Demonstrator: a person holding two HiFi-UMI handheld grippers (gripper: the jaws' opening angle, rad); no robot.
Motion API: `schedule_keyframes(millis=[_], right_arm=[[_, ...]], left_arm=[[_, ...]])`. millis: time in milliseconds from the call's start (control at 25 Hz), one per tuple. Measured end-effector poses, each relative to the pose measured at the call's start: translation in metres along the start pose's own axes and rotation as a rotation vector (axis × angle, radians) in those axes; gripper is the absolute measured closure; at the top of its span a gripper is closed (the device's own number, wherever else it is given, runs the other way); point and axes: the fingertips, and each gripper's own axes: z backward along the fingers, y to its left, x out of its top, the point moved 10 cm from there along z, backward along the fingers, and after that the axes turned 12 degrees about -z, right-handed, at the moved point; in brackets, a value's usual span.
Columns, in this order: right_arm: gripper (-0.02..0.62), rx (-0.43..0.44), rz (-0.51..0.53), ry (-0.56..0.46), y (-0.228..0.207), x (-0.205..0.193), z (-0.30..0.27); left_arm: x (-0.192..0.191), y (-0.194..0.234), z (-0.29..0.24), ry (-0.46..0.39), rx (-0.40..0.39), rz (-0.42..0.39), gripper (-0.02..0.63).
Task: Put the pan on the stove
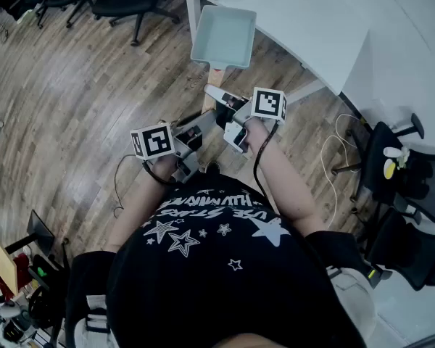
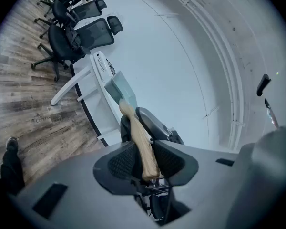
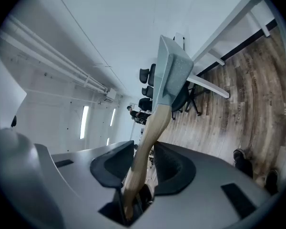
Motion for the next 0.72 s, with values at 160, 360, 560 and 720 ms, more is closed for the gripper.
schedule_keyframes(millis=[160, 360, 560, 720], right_arm=[[0.466, 0.021, 0.001, 0.011, 0.0028, -0.0001, -0.0061], [0.466, 0.028, 0.009, 0.016, 0.0023, 0.0006, -0.0070], [0.466, 0.034, 0.005, 0.019, 0.0033, 0.0001, -0.0076], [0.466, 0.036, -0.001, 0.021, 0.0009, -0.0003, -0.0079]], left_arm=[[0.0027, 0.0002, 0.0026, -0.020, 0.007, -0.008, 0.476], [0.0021, 0.0003, 0.0025, -0.028, 0.008, -0.006, 0.476], [0.0023, -0.0008, 0.0027, -0.031, 0.011, -0.006, 0.476], [0.0008, 0.0004, 0.0024, -0.034, 0.014, 0.002, 0.476]])
